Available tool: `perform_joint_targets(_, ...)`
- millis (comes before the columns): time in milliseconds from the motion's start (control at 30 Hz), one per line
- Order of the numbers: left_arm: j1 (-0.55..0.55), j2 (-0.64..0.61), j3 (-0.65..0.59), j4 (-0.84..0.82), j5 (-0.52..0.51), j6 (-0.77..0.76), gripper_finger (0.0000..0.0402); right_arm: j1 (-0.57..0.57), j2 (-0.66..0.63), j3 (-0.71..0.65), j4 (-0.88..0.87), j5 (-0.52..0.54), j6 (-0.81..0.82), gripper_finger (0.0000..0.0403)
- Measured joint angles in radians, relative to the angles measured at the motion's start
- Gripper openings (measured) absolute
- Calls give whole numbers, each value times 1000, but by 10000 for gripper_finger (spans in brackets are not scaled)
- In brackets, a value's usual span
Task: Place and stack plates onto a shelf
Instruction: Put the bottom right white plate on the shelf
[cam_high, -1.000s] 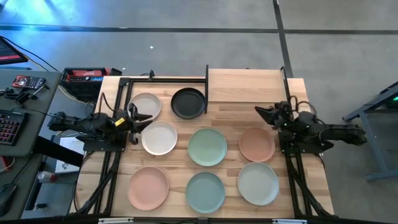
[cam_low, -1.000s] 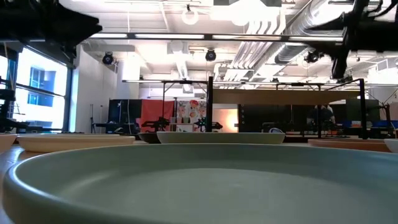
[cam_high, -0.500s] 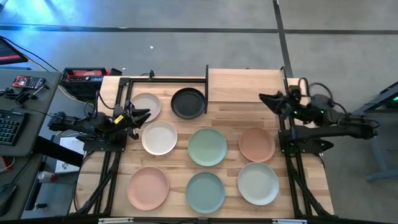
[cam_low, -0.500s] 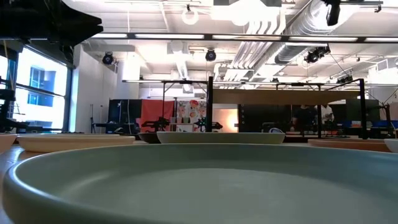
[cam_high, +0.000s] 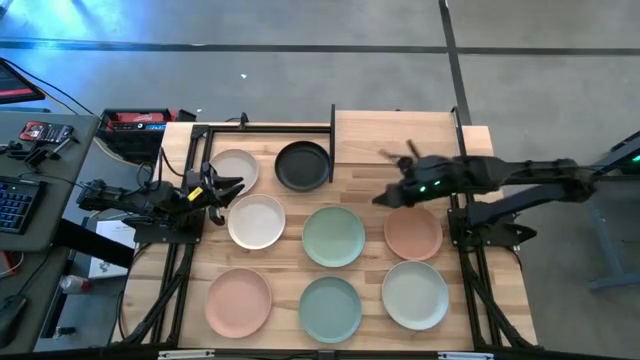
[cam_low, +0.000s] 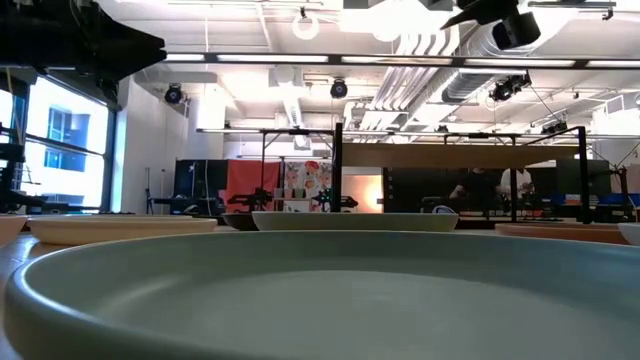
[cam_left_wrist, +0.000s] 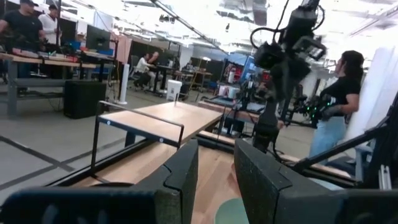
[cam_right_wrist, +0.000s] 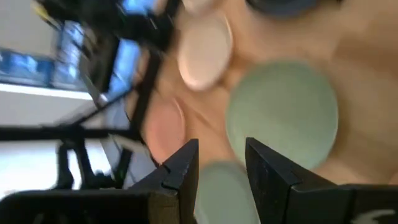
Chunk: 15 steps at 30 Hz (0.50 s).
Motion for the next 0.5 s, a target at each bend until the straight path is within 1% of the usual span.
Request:
perform_joint_targets(233,0,0,0,1,0,0,92,125,191,118,-118,-6,143,114)
perform_joint_targets(500,0,0,0,2,1,0,92,238,340,176,-194,-6,339,114)
